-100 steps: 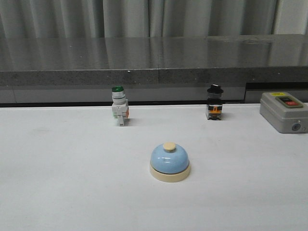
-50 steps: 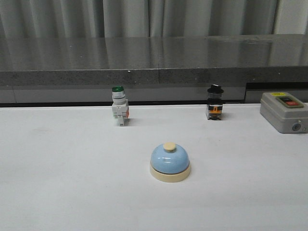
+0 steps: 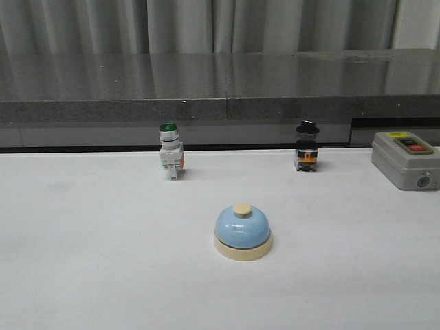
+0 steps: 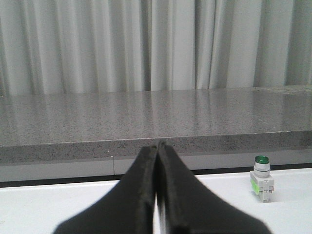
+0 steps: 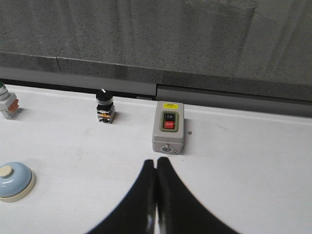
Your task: Place and press bell with both arms
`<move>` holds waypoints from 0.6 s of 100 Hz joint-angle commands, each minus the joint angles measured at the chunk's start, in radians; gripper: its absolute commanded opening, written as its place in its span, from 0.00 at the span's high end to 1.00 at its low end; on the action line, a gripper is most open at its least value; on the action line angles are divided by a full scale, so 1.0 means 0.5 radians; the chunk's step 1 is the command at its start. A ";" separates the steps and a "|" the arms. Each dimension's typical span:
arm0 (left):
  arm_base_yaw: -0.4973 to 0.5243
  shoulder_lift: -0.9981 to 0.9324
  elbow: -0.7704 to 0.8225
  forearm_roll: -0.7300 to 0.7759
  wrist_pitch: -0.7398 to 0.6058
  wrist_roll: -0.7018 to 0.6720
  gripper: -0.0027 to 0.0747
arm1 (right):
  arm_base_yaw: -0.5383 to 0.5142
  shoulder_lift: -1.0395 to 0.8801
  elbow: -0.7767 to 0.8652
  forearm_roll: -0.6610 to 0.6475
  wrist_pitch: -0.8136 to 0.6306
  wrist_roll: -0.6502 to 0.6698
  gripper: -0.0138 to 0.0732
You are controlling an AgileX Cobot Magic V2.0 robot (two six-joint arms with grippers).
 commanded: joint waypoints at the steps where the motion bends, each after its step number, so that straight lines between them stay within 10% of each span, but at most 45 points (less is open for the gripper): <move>1: -0.002 -0.058 0.085 -0.002 -0.162 -0.018 0.99 | -0.018 0.007 -0.043 -0.032 -0.159 0.005 0.91; 60: -0.002 -0.058 0.085 -0.002 -0.162 -0.018 0.99 | -0.205 -0.364 0.334 0.521 -0.545 -0.593 0.91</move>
